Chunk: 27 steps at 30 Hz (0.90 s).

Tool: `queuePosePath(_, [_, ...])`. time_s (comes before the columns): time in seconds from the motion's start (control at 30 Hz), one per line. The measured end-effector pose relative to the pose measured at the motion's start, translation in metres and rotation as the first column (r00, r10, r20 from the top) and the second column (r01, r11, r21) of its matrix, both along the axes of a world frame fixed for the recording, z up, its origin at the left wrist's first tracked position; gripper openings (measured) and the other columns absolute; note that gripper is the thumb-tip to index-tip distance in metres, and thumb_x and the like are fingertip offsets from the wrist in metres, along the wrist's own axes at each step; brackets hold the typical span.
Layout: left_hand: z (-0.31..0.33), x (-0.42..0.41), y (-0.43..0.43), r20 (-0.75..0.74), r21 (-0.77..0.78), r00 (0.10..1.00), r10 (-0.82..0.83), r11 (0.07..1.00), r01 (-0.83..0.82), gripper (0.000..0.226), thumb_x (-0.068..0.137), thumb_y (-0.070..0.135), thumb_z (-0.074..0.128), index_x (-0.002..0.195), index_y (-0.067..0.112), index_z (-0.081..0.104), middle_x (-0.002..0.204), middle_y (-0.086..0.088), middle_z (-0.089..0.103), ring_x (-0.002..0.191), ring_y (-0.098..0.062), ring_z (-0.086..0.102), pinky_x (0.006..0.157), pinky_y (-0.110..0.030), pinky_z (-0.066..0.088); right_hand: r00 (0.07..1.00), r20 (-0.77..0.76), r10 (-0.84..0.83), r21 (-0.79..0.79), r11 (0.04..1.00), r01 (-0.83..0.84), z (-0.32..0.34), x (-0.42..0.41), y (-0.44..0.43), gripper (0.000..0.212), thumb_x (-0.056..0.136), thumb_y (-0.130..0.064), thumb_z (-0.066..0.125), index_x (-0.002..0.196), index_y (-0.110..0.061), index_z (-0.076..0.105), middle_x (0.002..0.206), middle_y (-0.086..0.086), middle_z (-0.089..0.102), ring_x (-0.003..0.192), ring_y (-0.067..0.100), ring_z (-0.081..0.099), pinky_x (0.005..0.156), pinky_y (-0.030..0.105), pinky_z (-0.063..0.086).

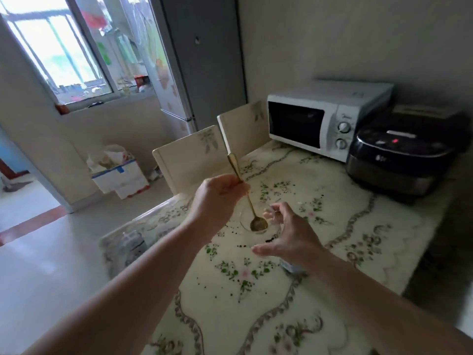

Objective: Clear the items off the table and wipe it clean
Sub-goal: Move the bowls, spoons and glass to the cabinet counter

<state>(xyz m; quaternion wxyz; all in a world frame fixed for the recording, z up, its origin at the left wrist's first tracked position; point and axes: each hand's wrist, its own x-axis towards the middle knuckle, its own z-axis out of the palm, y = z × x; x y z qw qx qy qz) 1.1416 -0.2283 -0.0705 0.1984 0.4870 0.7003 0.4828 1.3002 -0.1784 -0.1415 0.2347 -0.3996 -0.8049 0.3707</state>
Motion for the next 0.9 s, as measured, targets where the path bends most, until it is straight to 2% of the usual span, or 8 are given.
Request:
queuePosePath(0.07, [-0.004, 0.026, -0.015, -0.021, -0.027, 0.997, -0.069, 0.997, 0.068, 0.009, 0.083, 0.028, 0.073, 0.075, 0.024, 0.075, 0.053, 0.015, 0.058, 0.044, -0.001, 0.044, 0.052, -0.021, 0.041, 0.997, 0.006, -0.079, 0.033, 0.996, 0.078, -0.002, 0.026, -0.025, 0.086, 0.052, -0.046, 0.086, 0.123, -0.029, 0.04, 0.117, -0.018, 0.054, 0.103, 0.002, 0.056, 0.071, 0.002, 0.038])
queuePosePath(0.13, [-0.008, 0.049, -0.026, -0.013, -0.044, 0.992, -0.128, 0.991, 0.128, 0.005, 0.079, 0.027, 0.076, 0.075, 0.028, 0.075, 0.066, 0.015, 0.069, 0.06, -0.003, 0.061, 0.067, -0.026, 0.053, 0.986, 0.013, -0.166, 0.045, 0.985, 0.165, -0.003, 0.049, -0.047, 0.084, 0.052, -0.046, 0.085, 0.122, -0.028, 0.041, 0.115, -0.017, 0.056, 0.098, 0.005, 0.058, 0.075, 0.012, 0.045])
queuePosePath(0.23, [-0.016, 0.085, -0.04, 0.001, -0.078, 0.972, -0.235, 0.969, 0.234, 0.003, 0.077, 0.023, 0.078, 0.077, 0.025, 0.076, 0.079, 0.006, 0.074, 0.081, -0.016, 0.069, 0.081, -0.032, 0.054, 0.957, 0.034, -0.289, 0.032, 0.957, 0.288, -0.003, 0.085, -0.079, 0.086, 0.05, -0.05, 0.084, 0.122, -0.028, 0.042, 0.112, -0.017, 0.058, 0.095, 0.006, 0.059, 0.076, 0.019, 0.048])
queuePosePath(0.37, [-0.02, 0.139, -0.05, 0.027, -0.099, 0.928, -0.372, 0.923, 0.372, 0.004, 0.077, 0.026, 0.078, 0.079, 0.029, 0.076, 0.078, 0.005, 0.074, 0.082, -0.026, 0.069, 0.077, -0.036, 0.056, 0.912, 0.011, -0.41, -0.015, 0.912, 0.41, -0.001, 0.139, -0.115, 0.079, 0.049, -0.051, 0.079, 0.116, -0.028, 0.044, 0.112, -0.016, 0.058, 0.1, 0.008, 0.059, 0.085, 0.03, 0.052])
queuePosePath(0.5, [-0.012, 0.195, -0.051, 0.094, -0.049, 0.861, -0.5, 0.861, 0.506, 0.011, 0.079, 0.023, 0.077, 0.082, 0.033, 0.075, 0.079, 0.01, 0.074, 0.081, -0.016, 0.068, 0.071, -0.023, 0.052, 0.846, -0.014, -0.533, -0.01, 0.846, 0.532, 0.013, 0.191, -0.138, 0.079, 0.05, -0.051, 0.081, 0.115, -0.031, 0.042, 0.114, -0.016, 0.056, 0.102, 0.006, 0.058, 0.085, 0.028, 0.052])
queuePosePath(0.67, [0.01, 0.276, -0.051, 0.183, 0.074, 0.727, -0.661, 0.747, 0.661, 0.015, 0.082, 0.014, 0.074, 0.095, 0.02, 0.073, 0.075, 0.009, 0.068, 0.06, 0.003, 0.056, 0.061, -0.012, 0.045, 0.71, -0.06, -0.702, 0.011, 0.71, 0.704, 0.03, 0.269, -0.163, 0.079, 0.055, -0.05, 0.082, 0.121, -0.03, 0.043, 0.112, -0.017, 0.058, 0.097, 0.004, 0.058, 0.07, 0.013, 0.042])
queuePosePath(0.83, [0.007, 0.37, -0.057, 0.17, 0.11, 0.582, -0.795, 0.603, 0.79, 0.017, 0.08, 0.012, 0.073, 0.083, 0.029, 0.072, 0.074, 0.011, 0.071, 0.064, -0.003, 0.06, 0.066, -0.024, 0.048, 0.525, -0.033, -0.851, 0.034, 0.524, 0.851, 0.039, 0.351, -0.202, 0.074, 0.06, -0.048, 0.08, 0.12, -0.02, 0.047, 0.113, -0.009, 0.059, 0.101, 0.011, 0.059, 0.083, 0.03, 0.051])
queuePosePath(0.9, [0.005, 0.404, -0.062, 0.167, 0.09, 0.531, -0.831, 0.549, 0.831, 0.017, 0.081, 0.015, 0.074, 0.088, 0.03, 0.07, 0.082, 0.01, 0.074, 0.071, -0.002, 0.066, 0.068, -0.019, 0.053, 0.468, -0.014, -0.884, 0.018, 0.468, 0.884, 0.035, 0.382, -0.215, 0.077, 0.055, -0.05, 0.082, 0.118, -0.021, 0.048, 0.113, -0.008, 0.059, 0.101, 0.012, 0.06, 0.083, 0.033, 0.052])
